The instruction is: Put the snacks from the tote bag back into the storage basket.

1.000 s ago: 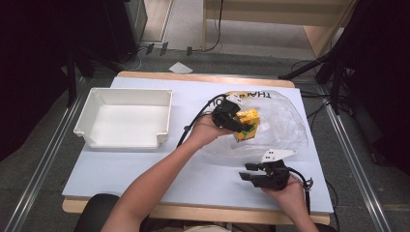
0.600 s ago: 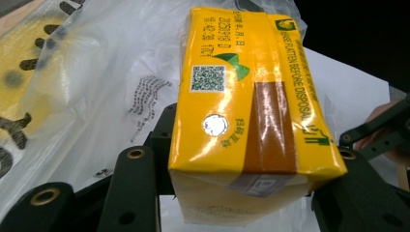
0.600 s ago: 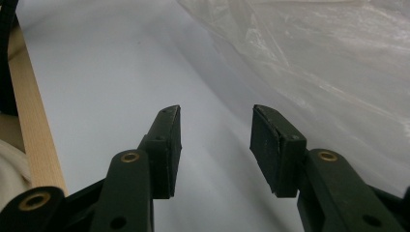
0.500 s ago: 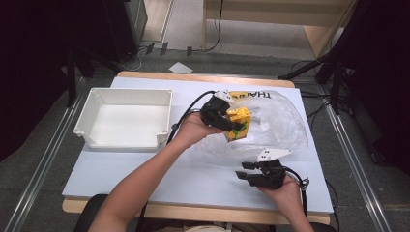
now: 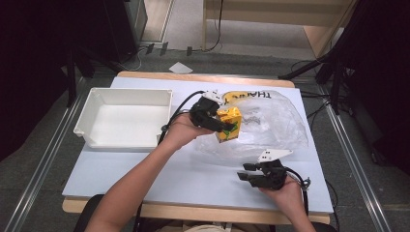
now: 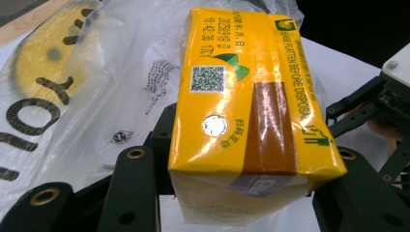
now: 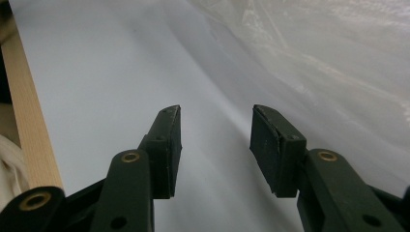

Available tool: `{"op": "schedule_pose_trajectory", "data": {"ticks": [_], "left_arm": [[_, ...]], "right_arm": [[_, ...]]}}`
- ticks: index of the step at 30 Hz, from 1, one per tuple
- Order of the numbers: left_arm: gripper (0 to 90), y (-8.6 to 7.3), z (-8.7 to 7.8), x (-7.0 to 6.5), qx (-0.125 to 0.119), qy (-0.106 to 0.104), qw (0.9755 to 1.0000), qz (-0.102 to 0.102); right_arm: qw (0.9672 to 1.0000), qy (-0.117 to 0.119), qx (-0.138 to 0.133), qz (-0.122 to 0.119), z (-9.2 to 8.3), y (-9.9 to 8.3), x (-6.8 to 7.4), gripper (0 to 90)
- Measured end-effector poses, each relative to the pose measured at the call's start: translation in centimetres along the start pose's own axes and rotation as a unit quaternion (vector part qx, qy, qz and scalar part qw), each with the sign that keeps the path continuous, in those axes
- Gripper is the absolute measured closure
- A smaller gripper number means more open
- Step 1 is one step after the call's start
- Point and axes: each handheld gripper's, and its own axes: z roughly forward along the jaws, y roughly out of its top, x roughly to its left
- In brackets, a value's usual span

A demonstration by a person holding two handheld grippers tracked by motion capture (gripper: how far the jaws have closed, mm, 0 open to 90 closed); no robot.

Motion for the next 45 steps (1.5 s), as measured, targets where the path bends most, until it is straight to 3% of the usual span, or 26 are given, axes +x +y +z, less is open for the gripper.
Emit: {"op": "schedule_pose_trajectory", "data": {"ticks": [21, 45], "left_arm": [[52.9, -0.8, -3.1, 1.9, -0.012, 0.007, 0.9996, -0.026], [52.9, -1.2, -5.9, 3.2, -0.011, 0.039, 0.9988, -0.029]], "right_arm": [[1.0, 0.005, -0.001, -0.001, 0.0, -0.1, 0.1, 55.1], [1.0, 0.007, 0.004, -0.001, 0.1, -0.1, 0.2, 53.8]]}}
